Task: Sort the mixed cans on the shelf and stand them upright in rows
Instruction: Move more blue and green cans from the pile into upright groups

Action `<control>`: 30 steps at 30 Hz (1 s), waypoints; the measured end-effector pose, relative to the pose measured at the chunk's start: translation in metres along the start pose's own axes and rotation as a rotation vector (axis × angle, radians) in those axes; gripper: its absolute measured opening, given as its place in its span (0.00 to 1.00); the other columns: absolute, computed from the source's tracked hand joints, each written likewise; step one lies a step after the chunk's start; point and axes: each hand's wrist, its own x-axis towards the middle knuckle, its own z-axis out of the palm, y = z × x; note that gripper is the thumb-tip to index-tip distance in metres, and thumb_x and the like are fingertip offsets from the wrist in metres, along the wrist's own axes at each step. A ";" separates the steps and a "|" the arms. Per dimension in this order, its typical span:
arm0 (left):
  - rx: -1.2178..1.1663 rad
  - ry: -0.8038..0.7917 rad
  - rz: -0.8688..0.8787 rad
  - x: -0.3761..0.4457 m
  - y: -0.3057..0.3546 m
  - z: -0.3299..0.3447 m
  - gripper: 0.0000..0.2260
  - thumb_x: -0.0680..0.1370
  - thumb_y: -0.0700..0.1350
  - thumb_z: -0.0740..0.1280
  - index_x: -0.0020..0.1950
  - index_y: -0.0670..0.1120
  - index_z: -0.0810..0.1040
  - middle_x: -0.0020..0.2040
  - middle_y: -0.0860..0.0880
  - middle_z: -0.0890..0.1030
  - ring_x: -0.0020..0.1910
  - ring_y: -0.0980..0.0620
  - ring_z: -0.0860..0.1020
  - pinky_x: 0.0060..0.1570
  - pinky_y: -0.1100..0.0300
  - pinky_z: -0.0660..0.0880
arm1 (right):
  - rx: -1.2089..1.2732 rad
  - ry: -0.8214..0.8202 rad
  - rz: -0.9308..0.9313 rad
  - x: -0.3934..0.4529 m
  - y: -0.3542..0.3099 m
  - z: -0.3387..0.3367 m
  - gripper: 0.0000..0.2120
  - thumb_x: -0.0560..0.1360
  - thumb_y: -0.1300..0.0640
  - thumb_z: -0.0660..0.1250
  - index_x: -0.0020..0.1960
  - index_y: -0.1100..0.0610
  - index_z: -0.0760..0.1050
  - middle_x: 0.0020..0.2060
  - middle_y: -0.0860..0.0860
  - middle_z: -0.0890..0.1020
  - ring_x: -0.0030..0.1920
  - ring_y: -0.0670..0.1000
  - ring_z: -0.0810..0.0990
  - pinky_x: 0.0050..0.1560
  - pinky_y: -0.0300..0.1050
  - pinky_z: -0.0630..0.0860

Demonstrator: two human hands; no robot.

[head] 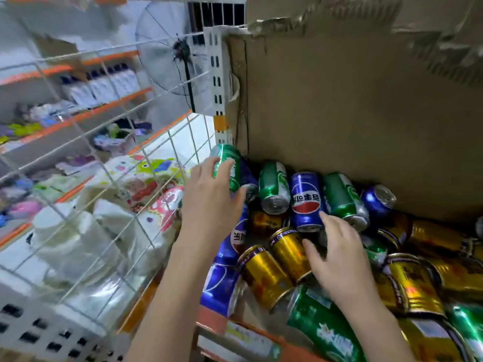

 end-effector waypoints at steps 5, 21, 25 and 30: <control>0.010 -0.077 -0.047 0.007 -0.004 0.025 0.30 0.71 0.53 0.71 0.69 0.44 0.68 0.71 0.39 0.64 0.62 0.36 0.68 0.61 0.46 0.66 | -0.008 0.094 0.062 0.000 0.003 -0.001 0.29 0.77 0.49 0.63 0.74 0.54 0.58 0.69 0.50 0.66 0.69 0.48 0.61 0.67 0.40 0.57; -0.266 0.173 -0.109 -0.016 -0.010 0.047 0.27 0.66 0.39 0.75 0.63 0.48 0.73 0.63 0.39 0.70 0.58 0.38 0.70 0.56 0.45 0.69 | -0.053 0.213 0.103 -0.002 0.017 -0.002 0.26 0.75 0.55 0.67 0.70 0.59 0.66 0.62 0.54 0.71 0.64 0.53 0.68 0.61 0.45 0.66; -0.406 0.214 -0.096 -0.038 -0.003 0.030 0.29 0.64 0.40 0.77 0.62 0.53 0.71 0.63 0.43 0.71 0.58 0.44 0.72 0.55 0.51 0.70 | -0.108 0.288 0.175 0.010 0.019 -0.002 0.26 0.72 0.57 0.70 0.68 0.60 0.68 0.56 0.58 0.70 0.56 0.57 0.71 0.52 0.47 0.71; -0.558 0.227 -0.141 -0.064 0.010 0.015 0.25 0.65 0.47 0.72 0.61 0.53 0.73 0.61 0.46 0.74 0.58 0.50 0.74 0.56 0.56 0.73 | -0.275 0.222 0.337 0.027 0.018 0.004 0.34 0.70 0.50 0.71 0.71 0.55 0.60 0.59 0.60 0.61 0.55 0.60 0.64 0.53 0.51 0.70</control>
